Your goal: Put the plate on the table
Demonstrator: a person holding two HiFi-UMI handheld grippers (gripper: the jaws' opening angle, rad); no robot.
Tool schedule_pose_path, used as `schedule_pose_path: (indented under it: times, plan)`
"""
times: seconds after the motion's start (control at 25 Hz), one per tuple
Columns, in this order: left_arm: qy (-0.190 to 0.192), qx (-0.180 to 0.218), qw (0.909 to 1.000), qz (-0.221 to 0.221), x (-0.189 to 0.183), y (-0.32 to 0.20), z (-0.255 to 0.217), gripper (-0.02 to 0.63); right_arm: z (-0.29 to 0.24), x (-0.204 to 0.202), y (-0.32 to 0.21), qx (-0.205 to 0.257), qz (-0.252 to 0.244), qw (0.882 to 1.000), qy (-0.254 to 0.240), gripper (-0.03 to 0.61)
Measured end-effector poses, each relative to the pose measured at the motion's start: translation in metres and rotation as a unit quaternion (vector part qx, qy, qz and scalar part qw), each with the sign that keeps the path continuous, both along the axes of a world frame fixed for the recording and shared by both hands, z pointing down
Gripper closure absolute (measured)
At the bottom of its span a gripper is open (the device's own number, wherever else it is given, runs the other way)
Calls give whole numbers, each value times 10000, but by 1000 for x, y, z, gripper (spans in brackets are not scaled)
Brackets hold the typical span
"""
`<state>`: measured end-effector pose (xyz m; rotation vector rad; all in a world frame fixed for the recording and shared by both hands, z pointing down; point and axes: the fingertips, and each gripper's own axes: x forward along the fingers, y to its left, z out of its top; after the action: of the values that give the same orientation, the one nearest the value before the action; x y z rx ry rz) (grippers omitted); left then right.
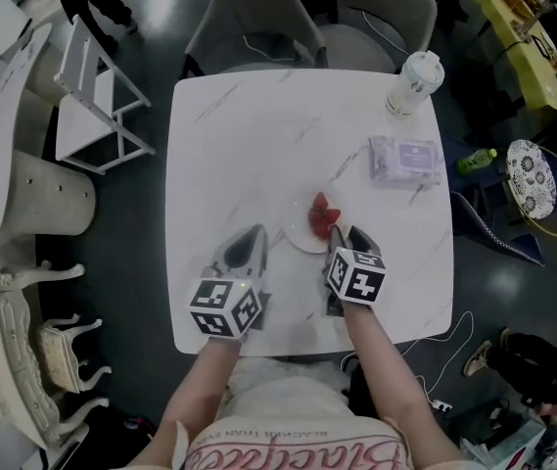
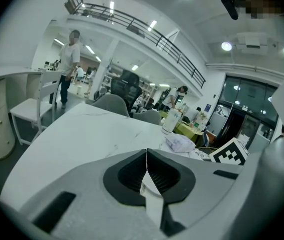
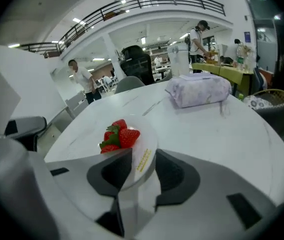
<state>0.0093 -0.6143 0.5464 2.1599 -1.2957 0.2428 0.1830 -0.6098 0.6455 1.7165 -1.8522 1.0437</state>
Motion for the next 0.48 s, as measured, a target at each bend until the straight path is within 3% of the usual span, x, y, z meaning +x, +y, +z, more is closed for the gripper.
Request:
schedule_pose_path:
  times: [0.36,0.48]
  plan:
    - [-140,64,9999,17,-1,6,-2,609,-4,3,-2,380,-378,9943,925,437]
    - [-120,128,9998,39,0,11,-6,609,-18,11,-1,653,-212,9938,876,489]
